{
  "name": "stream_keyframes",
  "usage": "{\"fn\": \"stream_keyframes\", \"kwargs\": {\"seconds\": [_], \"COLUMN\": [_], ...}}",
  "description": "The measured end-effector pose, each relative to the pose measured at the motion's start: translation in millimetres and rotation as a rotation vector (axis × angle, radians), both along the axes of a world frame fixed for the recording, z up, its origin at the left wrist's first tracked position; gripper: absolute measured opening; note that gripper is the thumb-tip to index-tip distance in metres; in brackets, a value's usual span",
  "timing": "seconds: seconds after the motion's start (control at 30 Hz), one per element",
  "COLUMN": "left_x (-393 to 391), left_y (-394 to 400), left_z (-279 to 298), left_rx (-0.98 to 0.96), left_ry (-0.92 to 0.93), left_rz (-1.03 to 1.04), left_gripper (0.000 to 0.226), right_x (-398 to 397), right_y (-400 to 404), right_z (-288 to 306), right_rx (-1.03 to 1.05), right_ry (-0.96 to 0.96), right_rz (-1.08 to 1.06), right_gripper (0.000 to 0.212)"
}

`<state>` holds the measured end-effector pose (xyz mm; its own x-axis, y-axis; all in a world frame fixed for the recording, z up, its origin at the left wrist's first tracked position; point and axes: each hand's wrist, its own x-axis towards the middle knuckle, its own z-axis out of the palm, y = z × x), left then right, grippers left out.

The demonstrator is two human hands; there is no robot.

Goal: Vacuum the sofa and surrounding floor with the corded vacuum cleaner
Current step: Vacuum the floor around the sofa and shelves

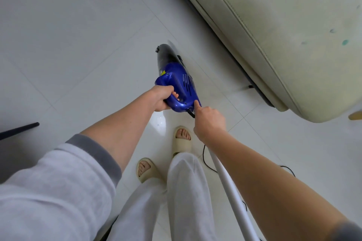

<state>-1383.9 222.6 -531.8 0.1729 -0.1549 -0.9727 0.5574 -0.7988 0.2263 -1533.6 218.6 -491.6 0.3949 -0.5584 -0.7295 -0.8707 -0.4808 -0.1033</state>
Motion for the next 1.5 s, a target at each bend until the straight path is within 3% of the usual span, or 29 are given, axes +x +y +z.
{"fn": "stream_keyframes", "kwargs": {"seconds": [0.13,0.43,0.8,0.97,1.5], "left_x": [-15,-50,-28,-19,-34], "left_y": [-21,-44,-47,-59,-67], "left_z": [-6,-15,-23,-19,-12], "left_rx": [-0.013,-0.055,-0.043,-0.027,-0.043], "left_ry": [0.033,0.038,-0.043,-0.037,-0.016], "left_rz": [0.017,-0.008,0.090,0.048,-0.018], "left_gripper": [0.020,0.014,0.020,0.021,0.014], "right_x": [-12,-44,-24,-18,-31], "right_y": [-19,-38,-56,-67,-63], "right_z": [-2,-8,-21,-21,-12], "right_rx": [-0.071,-0.013,-0.026,-0.033,0.047], "right_ry": [0.024,0.089,0.040,0.017,0.086], "right_rz": [0.020,-0.042,0.084,0.061,-0.085], "right_gripper": [0.052,0.065,0.074,0.066,0.078]}}
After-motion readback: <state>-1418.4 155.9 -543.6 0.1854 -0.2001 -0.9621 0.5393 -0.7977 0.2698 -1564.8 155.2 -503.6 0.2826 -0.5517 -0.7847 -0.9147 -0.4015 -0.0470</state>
